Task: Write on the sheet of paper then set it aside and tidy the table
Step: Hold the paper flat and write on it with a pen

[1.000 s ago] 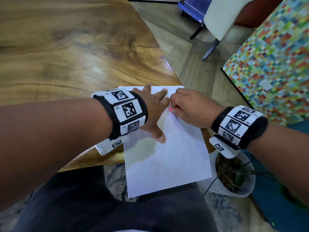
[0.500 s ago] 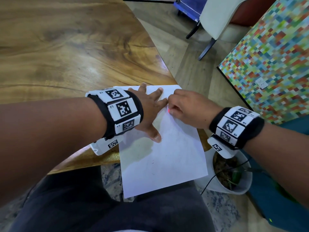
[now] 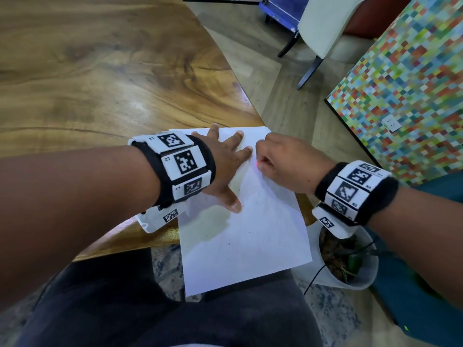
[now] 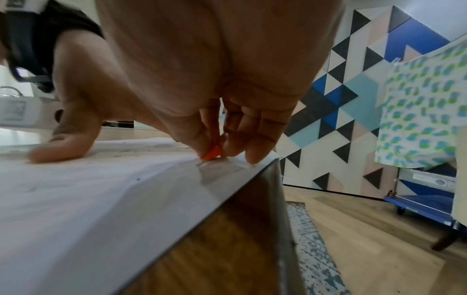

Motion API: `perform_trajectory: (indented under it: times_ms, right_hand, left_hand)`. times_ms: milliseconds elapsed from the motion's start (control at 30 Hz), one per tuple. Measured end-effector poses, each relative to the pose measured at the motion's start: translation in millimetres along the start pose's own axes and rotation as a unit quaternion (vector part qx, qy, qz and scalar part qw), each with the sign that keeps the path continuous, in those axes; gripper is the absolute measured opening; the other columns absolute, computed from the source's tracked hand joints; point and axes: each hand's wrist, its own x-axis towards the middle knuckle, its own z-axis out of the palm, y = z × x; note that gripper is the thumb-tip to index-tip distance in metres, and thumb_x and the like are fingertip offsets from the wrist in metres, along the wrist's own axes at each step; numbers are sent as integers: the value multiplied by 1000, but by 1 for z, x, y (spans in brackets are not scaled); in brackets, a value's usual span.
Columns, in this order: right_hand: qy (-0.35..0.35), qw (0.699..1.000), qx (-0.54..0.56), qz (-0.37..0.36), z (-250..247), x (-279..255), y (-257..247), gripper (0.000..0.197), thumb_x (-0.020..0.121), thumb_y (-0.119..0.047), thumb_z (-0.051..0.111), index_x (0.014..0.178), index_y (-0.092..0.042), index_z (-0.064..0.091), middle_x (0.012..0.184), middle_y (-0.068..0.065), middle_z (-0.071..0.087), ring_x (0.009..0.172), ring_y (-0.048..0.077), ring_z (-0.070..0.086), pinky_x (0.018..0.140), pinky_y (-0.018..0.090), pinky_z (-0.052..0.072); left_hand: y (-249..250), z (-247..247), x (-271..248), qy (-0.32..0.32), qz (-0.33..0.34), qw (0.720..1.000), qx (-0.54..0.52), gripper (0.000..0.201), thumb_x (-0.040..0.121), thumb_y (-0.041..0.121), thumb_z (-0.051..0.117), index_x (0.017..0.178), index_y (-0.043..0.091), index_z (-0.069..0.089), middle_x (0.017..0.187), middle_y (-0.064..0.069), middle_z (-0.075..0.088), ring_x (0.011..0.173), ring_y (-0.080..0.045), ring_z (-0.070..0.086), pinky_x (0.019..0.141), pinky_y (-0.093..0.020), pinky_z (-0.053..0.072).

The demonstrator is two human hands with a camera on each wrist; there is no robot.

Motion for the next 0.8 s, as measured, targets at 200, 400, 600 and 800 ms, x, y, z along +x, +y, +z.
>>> perform_trajectory:
  times_ms: [200,400,600,800]
  right_hand:
    - [-16,995,25,-90,7,-24,-12,19,90,-31,38,79,-20,50,83,-1,49,71,23,52,62,45,48]
    - [-19,988,23,-154,13,-32,-18,26,91,-31,39,83,-15,58,84,0,51,70,24,53,58,43,48]
    - [20,999,29,0,2,10,6,9,92,-27,48,84,-24,48,88,-2,50,80,24,55,72,41,48]
    - [-15,999,42,-26,3,1,1,11,91,-29,50,83,-22,53,86,-6,50,78,20,54,71,39,48]
  left_hand:
    - [1,-1,-2,-2,-3,1000,-3,130,72,85,61,160,29,-15,169,-3,-18,150,-53,-9,114,-68,27]
    - [0,1,1,0,1,1000,5,132,69,88,59,160,29,-16,169,-2,-18,150,-54,-7,112,-67,30]
    - [-2,2,1,2,1,1000,-20,135,68,87,62,160,28,-16,169,1,-19,152,-49,-9,115,-67,27]
    - [-2,2,0,6,-7,999,-33,139,67,86,64,161,21,-16,169,4,-20,153,-44,-11,119,-62,22]
